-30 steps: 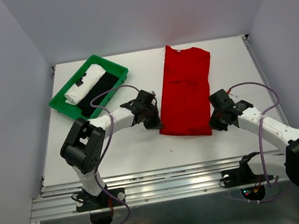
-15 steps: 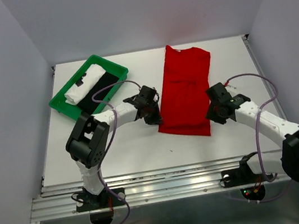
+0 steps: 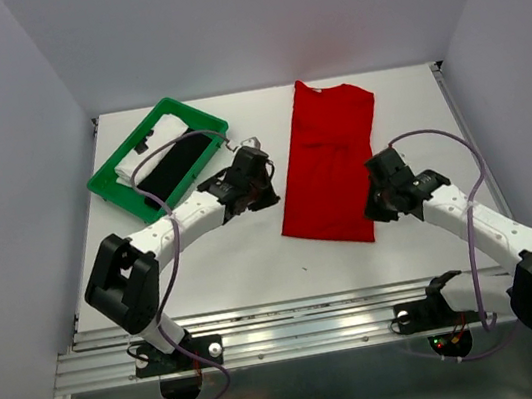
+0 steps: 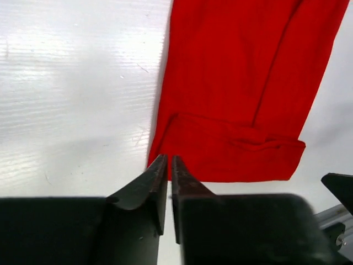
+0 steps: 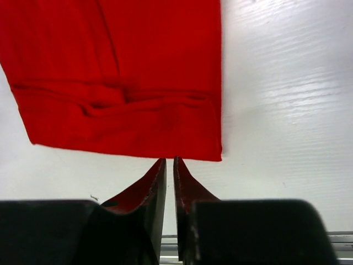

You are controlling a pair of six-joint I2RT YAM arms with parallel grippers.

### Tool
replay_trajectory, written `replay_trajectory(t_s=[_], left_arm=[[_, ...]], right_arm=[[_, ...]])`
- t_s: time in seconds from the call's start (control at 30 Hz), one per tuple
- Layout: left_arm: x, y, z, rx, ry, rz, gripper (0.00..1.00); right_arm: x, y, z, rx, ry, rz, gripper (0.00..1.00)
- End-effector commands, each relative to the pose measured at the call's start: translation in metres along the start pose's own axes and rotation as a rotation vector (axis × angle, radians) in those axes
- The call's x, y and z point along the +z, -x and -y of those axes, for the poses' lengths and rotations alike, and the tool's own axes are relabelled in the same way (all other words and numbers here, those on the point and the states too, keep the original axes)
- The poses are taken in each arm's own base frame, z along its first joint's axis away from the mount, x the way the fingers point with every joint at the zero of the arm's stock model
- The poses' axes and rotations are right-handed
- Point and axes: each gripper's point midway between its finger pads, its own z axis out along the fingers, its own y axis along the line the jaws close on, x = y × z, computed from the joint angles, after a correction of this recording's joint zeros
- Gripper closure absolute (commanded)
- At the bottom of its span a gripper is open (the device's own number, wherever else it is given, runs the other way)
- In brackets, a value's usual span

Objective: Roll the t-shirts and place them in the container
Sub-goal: Roll the T-shirt to the center of the board.

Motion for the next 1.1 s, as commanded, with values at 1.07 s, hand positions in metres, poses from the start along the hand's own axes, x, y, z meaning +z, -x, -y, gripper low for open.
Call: replay_trajectory(t_s=[1.07], left_arm=[[0.058, -0.113, -0.044, 0.127, 0.136, -0.303, 0.99]], right_arm=[[0.071, -0.067, 0.029, -0.098, -0.119, -0.159, 0.93]])
